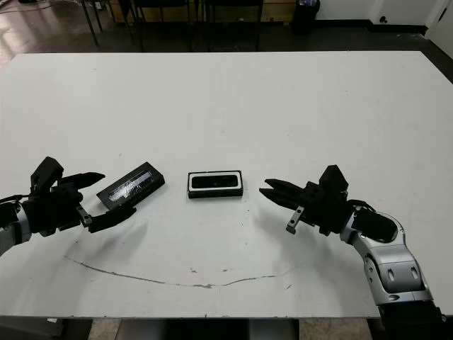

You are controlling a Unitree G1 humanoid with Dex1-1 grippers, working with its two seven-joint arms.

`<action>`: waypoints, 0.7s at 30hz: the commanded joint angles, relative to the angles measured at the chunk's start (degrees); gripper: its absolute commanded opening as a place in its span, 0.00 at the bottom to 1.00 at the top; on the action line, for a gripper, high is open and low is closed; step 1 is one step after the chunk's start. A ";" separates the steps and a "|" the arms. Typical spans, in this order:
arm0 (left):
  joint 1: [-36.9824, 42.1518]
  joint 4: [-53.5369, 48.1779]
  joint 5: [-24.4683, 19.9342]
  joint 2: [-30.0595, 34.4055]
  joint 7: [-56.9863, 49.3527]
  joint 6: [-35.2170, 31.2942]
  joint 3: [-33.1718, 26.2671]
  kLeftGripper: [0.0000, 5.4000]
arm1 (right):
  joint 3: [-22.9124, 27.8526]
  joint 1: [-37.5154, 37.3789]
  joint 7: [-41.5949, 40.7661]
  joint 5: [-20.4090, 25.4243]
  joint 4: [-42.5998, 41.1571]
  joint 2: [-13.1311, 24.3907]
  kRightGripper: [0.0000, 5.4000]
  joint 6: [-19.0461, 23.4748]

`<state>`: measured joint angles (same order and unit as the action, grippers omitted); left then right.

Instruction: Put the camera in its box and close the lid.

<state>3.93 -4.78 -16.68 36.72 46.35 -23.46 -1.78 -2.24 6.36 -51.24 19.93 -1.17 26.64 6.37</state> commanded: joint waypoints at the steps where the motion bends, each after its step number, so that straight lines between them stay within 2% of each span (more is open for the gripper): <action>1: -1.05 1.34 1.53 -1.04 -1.43 1.79 0.63 1.00 | -0.20 0.05 -0.78 -0.06 1.49 -0.13 0.00 -0.32; 8: -1.96 1.49 2.11 -3.27 -4.57 1.98 0.75 1.00 | -0.26 -0.23 -0.43 -0.38 -0.01 0.53 0.00 0.91; 12: -2.38 2.80 3.38 -4.06 -5.46 4.79 1.33 1.00 | -0.10 -0.52 0.17 0.23 -1.23 0.43 0.00 2.93; 14: -2.61 3.67 3.87 -4.51 -5.64 6.41 1.50 1.00 | -0.08 -0.57 -0.08 0.17 -1.07 0.26 0.00 2.52; 21: -2.54 4.78 5.10 -4.42 -4.88 7.02 3.19 1.00 | 0.17 -0.82 0.48 0.53 -2.02 0.48 0.00 4.18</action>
<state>2.21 -1.15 -12.64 32.29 41.10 -16.24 0.57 -2.20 6.18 -50.95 20.45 -3.02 26.69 9.66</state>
